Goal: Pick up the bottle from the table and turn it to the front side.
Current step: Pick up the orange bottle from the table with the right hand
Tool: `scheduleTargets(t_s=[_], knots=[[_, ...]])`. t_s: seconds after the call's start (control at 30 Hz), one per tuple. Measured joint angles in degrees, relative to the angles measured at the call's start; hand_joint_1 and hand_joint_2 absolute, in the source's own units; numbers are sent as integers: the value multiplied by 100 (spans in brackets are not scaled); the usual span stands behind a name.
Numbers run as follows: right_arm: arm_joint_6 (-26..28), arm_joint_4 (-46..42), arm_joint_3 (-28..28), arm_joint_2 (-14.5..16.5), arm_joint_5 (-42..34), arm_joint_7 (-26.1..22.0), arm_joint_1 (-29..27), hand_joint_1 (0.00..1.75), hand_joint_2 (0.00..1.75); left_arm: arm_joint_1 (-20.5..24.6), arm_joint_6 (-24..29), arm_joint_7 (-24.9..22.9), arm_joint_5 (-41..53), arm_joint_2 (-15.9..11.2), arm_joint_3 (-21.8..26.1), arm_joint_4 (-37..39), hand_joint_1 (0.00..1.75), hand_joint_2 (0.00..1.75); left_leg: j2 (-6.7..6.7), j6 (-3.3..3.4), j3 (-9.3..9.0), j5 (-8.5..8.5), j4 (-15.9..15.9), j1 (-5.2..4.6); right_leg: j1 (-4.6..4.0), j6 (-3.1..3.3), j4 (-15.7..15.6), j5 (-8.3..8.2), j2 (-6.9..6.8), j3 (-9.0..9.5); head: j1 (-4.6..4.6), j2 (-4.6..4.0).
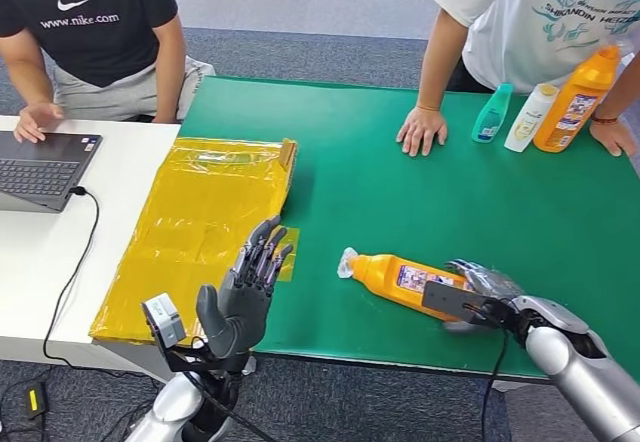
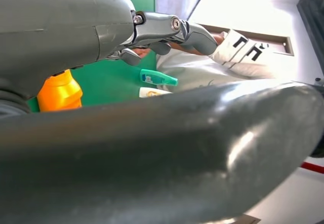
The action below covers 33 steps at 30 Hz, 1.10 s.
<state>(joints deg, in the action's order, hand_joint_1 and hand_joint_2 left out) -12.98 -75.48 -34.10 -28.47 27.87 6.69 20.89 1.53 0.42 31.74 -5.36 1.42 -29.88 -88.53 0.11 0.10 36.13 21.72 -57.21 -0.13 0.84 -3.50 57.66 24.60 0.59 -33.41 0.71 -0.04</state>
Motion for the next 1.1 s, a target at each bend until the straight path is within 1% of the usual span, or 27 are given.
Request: scheduleTargets(t_s=[0.13,0.27,0.43,0.6,0.97,1.0,1.1], knots=[[7,-24,47,3,-7,-91,19,0,0,-16,-1,27,1,-2,1,-1,0,0,0,0,6,0,0,0,0,0,0,0,0,-5,0,0],[9,-24,67,3,-9,-157,32,0,175,-30,-2,67,5,-4,3,-1,0,0,0,0,9,0,0,0,0,0,0,0,-1,-8,0,0],[-62,-24,65,7,-32,-178,66,0,175,-32,-2,73,9,-4,4,-1,0,0,0,0,12,0,0,0,0,0,0,0,0,-11,1,0],[-261,-18,-35,32,-112,-60,165,0,175,-18,-4,70,-17,-2,4,-1,0,0,0,0,13,0,0,0,0,0,0,0,0,-14,0,0],[-306,79,-198,40,-132,-24,239,1,175,-14,-63,119,-44,-4,4,-1,0,0,0,0,17,0,0,0,0,0,0,0,0,-17,1,0],[-319,85,-215,40,-123,-10,251,14,175,-12,-66,114,-44,-4,4,-1,0,0,0,0,18,0,0,0,0,0,0,0,0,-18,1,0],[-380,94,-269,40,-116,69,298,143,175,-2,-66,81,-44,-5,4,-1,0,0,0,0,18,-1,0,0,0,0,0,0,0,-20,0,0]])
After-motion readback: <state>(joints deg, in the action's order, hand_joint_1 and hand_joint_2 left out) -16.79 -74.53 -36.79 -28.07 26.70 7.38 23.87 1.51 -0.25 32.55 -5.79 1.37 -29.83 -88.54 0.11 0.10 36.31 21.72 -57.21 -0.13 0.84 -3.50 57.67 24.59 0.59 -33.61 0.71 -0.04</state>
